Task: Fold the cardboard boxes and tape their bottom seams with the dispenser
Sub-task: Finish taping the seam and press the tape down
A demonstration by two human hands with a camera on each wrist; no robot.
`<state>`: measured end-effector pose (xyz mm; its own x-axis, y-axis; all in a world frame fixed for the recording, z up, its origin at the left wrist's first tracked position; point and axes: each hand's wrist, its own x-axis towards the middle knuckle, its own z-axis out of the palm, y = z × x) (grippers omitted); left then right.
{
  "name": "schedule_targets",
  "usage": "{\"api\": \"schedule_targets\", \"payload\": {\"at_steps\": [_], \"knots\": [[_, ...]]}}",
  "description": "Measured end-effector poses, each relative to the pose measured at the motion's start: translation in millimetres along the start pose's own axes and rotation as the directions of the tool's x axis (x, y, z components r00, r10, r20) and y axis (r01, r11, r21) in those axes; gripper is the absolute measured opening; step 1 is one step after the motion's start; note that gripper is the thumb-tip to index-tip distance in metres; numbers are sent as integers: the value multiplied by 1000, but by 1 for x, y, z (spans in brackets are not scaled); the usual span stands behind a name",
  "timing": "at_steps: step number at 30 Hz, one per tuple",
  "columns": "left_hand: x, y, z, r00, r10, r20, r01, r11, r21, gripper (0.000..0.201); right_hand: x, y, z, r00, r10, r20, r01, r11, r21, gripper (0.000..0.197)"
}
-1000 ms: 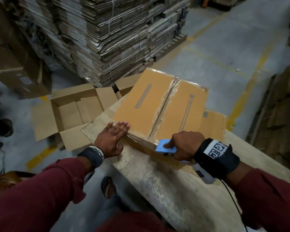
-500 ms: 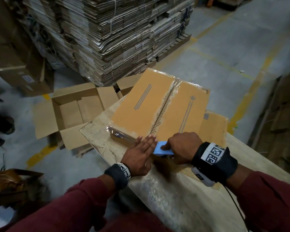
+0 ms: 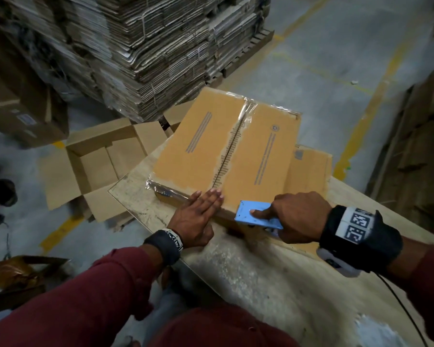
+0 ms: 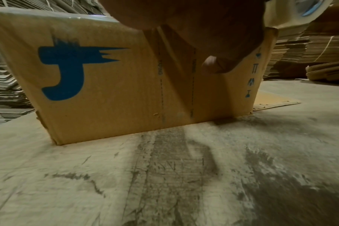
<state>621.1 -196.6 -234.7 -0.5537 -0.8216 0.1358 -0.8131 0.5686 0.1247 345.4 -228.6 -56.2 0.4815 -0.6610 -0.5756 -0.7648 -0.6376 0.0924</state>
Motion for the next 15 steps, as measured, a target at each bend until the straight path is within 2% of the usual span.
{"api": "schedule_targets", "payload": {"at_steps": [7, 12, 15], "knots": [[1, -2, -1, 1000, -4, 13, 4, 1000, -15, 97, -18, 12, 14, 999, 37, 2, -37, 996, 87, 64], [3, 0, 1, 1000, -10, 18, 10, 1000, -10, 98, -52, 37, 31, 983, 125, 134, -134, 989, 60, 60], [5, -1, -1, 999, -8, 32, 9, 1000, -14, 102, -53, 31, 40, 980, 139, 143, -150, 986, 73, 63]]}}
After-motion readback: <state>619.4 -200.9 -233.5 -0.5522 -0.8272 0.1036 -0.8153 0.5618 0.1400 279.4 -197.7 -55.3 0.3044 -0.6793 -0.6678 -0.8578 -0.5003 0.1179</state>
